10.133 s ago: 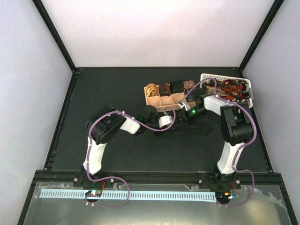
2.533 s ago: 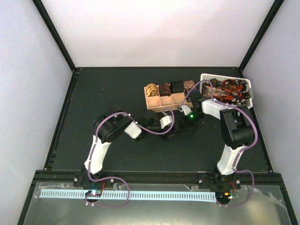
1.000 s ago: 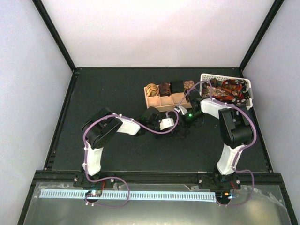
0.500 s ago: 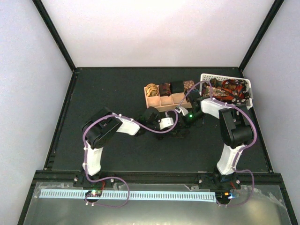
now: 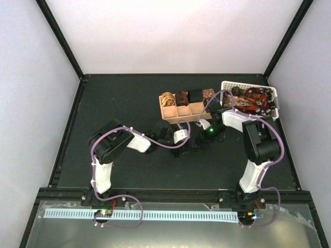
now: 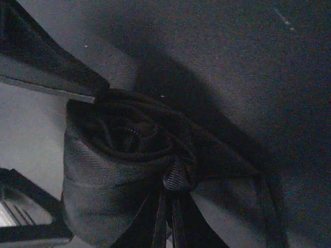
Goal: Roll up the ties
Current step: Roll the tie at the center of the board.
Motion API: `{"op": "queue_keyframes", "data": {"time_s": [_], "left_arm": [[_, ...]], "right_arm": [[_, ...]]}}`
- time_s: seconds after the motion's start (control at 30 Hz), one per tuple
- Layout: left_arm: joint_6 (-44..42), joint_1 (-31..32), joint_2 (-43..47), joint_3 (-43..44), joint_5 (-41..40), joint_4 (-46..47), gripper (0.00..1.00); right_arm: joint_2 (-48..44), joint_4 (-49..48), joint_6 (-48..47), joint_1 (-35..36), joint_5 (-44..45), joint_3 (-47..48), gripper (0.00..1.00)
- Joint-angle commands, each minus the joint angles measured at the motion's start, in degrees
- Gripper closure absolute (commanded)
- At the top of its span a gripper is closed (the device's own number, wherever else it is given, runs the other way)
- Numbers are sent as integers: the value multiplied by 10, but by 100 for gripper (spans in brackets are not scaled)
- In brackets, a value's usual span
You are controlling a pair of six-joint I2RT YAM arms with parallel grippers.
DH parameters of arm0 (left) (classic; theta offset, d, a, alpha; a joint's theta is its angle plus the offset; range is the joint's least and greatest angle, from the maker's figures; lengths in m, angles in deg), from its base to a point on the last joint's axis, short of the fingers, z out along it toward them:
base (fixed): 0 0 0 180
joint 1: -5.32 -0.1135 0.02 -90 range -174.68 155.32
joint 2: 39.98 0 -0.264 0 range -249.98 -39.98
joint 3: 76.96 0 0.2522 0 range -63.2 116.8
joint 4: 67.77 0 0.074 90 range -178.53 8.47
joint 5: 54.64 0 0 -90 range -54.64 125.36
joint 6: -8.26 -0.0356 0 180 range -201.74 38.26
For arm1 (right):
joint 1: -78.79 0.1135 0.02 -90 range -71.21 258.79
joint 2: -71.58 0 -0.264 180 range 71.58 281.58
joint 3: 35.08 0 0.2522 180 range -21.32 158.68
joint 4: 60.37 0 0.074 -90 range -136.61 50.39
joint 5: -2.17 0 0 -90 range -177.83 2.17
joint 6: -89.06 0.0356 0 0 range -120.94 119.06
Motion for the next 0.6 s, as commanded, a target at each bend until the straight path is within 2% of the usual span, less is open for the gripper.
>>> {"op": "queue_keyframes", "data": {"time_s": [0.0, 0.23, 0.4, 0.57], "left_arm": [[55, -2, -32, 11, 44, 102, 10], [91, 1, -82, -8, 36, 215, 8], [84, -6, -69, -19, -6, 187, 11], [101, -49, -17, -50, -20, 150, 14]], "right_arm": [[0, -1, -7, 1, 72, -16, 99], [15, -3, 0, 11, 75, -7, 99], [50, -24, 10, 20, 63, 9, 99], [92, -44, 18, 36, 40, 51, 99]]}}
